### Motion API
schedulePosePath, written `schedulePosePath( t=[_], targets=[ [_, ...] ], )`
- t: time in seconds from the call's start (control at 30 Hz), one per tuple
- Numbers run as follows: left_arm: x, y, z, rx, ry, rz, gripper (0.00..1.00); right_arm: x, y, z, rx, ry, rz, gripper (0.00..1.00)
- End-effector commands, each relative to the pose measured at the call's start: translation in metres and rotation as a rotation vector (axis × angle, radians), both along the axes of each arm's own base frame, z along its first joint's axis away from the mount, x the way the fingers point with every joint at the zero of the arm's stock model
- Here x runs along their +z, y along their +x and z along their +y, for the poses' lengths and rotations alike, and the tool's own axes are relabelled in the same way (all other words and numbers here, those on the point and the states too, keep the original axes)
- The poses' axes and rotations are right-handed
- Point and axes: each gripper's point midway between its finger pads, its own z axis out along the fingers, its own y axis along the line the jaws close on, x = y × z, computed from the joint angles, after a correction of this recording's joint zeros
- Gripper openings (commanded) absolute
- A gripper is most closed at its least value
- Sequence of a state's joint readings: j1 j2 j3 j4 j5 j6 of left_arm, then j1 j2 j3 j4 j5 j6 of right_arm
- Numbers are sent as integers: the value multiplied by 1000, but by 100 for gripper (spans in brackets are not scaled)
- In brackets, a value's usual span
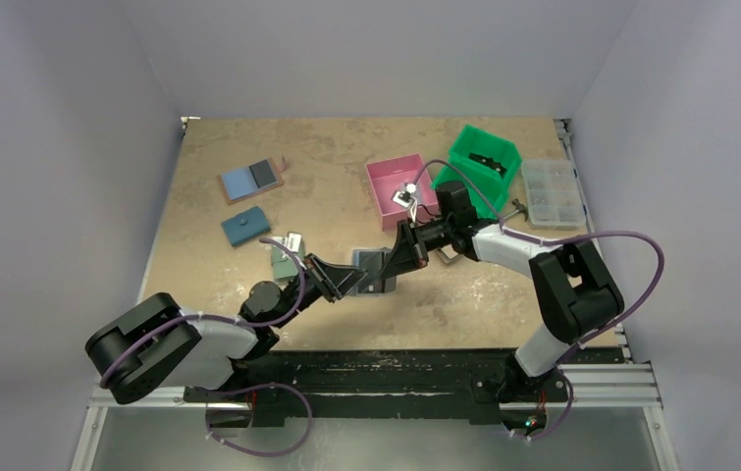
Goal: Take the credit cards out of the card holder
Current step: Remove the credit card from the card holder.
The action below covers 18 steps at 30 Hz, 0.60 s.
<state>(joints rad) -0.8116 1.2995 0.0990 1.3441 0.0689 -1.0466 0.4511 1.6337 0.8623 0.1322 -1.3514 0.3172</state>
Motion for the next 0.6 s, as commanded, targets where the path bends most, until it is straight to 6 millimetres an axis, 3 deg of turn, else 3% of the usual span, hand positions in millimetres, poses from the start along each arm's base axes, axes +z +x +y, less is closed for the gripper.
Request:
schedulePosePath(
  t=[0.0,0.13,0.3,0.57],
  targets=[
    [33,-1,9,19,-97,-61,21,-2,6,-2,-9,11,-24,0],
    [32,-3,13,23,-104,-59,20,-6,7,-2,-11,7,-12,0],
    [27,-6,16,18,-108,-50,0,-9,8,-3,-10,4,-3,0],
    [22,-7,23,16,-130,-36,0,-18,11,-4,-20,-11,16,0]
  ],
)
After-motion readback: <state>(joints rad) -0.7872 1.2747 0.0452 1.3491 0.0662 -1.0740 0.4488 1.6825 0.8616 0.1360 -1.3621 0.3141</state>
